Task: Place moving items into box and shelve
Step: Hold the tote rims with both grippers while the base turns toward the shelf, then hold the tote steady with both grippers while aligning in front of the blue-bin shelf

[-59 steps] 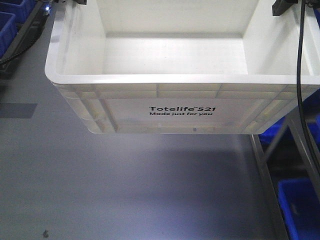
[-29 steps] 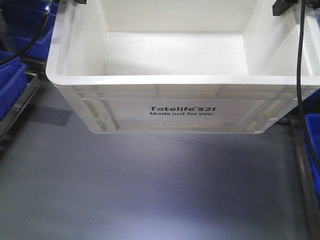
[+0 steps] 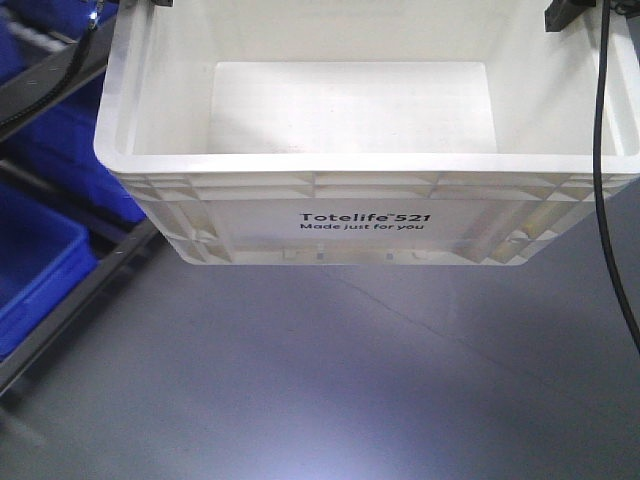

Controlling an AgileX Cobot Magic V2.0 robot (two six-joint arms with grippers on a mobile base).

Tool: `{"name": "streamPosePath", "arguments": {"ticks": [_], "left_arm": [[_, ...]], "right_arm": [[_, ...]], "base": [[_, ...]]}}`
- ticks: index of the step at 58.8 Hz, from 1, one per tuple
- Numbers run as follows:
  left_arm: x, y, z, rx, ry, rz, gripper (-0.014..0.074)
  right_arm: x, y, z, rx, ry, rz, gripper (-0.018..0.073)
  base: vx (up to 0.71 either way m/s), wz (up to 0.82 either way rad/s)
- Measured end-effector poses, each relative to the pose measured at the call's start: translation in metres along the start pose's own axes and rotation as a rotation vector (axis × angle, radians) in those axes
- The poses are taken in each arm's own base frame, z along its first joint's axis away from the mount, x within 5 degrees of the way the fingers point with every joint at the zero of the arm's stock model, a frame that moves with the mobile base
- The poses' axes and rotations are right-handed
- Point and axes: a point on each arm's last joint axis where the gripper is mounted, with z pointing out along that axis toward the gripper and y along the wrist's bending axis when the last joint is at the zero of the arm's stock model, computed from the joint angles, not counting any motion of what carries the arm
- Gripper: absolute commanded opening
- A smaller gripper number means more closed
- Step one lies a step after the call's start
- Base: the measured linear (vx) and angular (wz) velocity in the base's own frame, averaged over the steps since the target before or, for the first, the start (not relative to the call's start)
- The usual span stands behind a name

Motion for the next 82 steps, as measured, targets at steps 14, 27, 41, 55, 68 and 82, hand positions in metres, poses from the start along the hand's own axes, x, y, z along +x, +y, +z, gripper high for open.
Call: {"name": "streamPosePath", "arguments": {"ticks": [14, 27, 41, 55, 68, 82], "left_arm": [[0.0000, 0.0001, 0.0000, -0.001, 0.000, -0.002, 0.0002], [0.0000, 0.0001, 0.0000, -0.002, 0.000, -0.002, 0.0002], [0.0001, 0.0006, 0.0005, -0.008, 0.002, 0.001, 0.0002], [0.0002, 0.0007, 0.0004, -0.009, 0.003, 0.002, 0.0002], [0.0002, 0.0007, 0.0004, -0.009, 0.003, 0.002, 0.0002], [0.0002, 0.0007, 0.0004, -0.009, 0.003, 0.002, 0.0002]], "right_arm": [[0.0000, 0.0000, 0.0000, 0.000, 0.000, 0.000, -0.0005], [0.0000, -0.0002, 0.0000, 0.002, 0.000, -0.002, -0.0005], [-0.0001, -0.0006, 0.0000, 0.006, -0.001, -0.005, -0.0005], [-0.0001, -0.0006, 0.0000, 0.006, -0.001, -0.005, -0.0005], [-0.0001, -0.0006, 0.0000, 0.006, -0.001, -0.006, -0.0005], [-0.0001, -0.0005, 0.0000, 0.006, -0.001, -0.006, -0.0005]], "base": [[0.22, 0.75], [0.17, 0.69], [0.15, 0.66], [0.13, 0.67], [0.11, 0.61], [0.08, 0.55]]}}
